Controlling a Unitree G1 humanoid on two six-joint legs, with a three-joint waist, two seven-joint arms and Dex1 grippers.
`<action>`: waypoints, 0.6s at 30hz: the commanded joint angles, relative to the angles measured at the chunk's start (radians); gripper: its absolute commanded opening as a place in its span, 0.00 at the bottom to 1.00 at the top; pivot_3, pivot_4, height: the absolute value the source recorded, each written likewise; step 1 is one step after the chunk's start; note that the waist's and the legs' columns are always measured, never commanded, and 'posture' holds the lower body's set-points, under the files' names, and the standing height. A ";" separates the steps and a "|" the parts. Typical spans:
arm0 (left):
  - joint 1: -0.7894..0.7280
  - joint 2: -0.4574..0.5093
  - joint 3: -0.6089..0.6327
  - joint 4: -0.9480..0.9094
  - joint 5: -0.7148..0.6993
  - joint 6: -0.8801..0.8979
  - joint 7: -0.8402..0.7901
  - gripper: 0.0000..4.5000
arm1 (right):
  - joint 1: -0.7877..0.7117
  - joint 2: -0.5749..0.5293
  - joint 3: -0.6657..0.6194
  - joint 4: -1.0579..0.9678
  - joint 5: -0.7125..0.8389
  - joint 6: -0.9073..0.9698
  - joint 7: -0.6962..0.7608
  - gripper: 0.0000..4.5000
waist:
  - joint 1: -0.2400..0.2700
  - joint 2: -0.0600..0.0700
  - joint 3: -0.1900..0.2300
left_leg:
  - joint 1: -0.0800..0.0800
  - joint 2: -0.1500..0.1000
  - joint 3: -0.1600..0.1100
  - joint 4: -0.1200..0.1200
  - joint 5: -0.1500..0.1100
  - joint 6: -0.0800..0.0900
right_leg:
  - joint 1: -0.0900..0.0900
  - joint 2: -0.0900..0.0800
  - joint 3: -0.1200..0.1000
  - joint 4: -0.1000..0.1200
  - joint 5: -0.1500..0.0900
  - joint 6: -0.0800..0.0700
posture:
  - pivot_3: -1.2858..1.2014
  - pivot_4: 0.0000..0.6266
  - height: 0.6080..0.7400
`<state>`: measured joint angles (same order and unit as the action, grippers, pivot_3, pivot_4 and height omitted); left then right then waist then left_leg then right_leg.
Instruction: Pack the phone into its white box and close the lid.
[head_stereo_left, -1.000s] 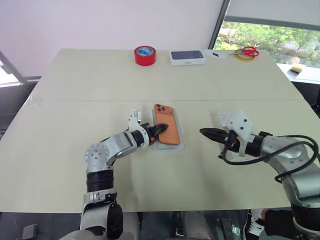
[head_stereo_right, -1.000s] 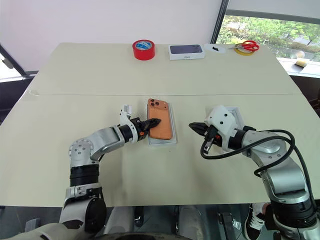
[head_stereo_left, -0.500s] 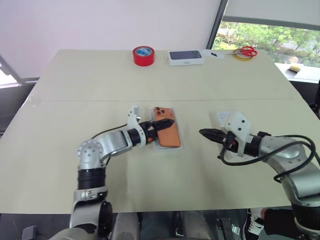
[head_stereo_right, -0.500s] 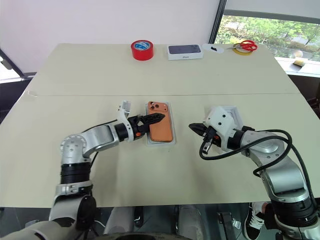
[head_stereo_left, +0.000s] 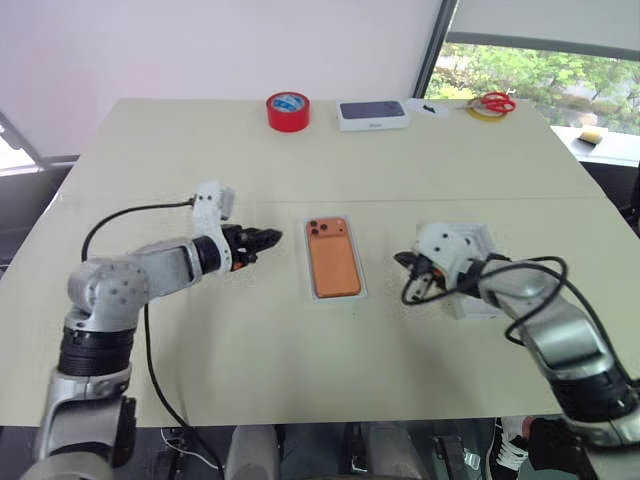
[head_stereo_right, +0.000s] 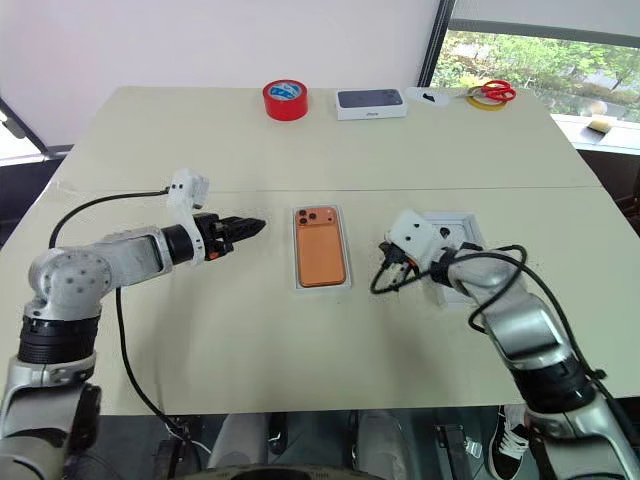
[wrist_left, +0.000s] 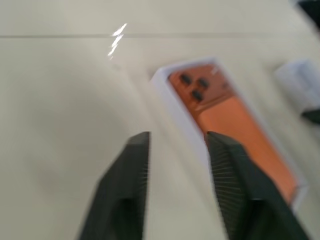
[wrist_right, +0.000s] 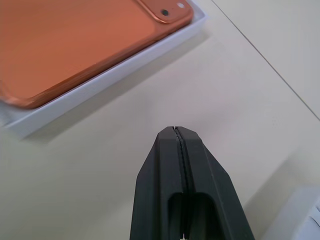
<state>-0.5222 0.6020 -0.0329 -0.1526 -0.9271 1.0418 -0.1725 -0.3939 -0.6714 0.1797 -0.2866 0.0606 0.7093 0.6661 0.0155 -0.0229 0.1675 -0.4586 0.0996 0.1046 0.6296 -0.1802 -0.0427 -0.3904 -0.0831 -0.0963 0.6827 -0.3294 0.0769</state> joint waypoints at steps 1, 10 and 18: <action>-0.028 -0.017 -0.127 0.019 0.166 -0.057 -0.058 0.07 | -0.061 0.049 0.036 0.026 -0.044 0.046 -0.057 0.00 | -0.001 0.000 0.000 | -0.001 0.000 0.000 0.000 0.000 0.000 | -0.001 0.000 0.000 0.000 0.000 0.000 | 0.52 0.24 0.93; -0.078 -0.160 -0.228 0.077 0.326 -0.050 -0.149 0.07 | -0.104 0.144 0.140 0.025 -0.093 0.105 -0.091 0.00 | -0.003 0.000 0.000 | -0.001 0.000 0.000 0.000 0.000 0.000 | -0.002 0.000 0.000 0.001 0.000 0.000 | 0.52 0.24 0.93; -0.127 -0.271 -0.275 0.095 0.362 -0.020 -0.271 0.07 | -0.026 0.061 0.115 -0.117 -0.058 0.166 -0.024 0.00 | 0.003 0.000 0.000 | -0.001 0.000 0.000 0.001 0.000 0.001 | -0.001 0.000 0.000 0.001 0.000 0.000 | 0.52 0.24 0.93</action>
<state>-0.6208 0.3735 -0.2615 -0.0381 -0.5505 1.0166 -0.3839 -0.4288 -0.5965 0.3101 -0.3216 -0.0231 0.8729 0.6177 0.0187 -0.0228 0.1674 -0.4599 0.0994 0.1049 0.6308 -0.1804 -0.0420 -0.3913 -0.0835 -0.0964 0.6834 -0.3294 0.0772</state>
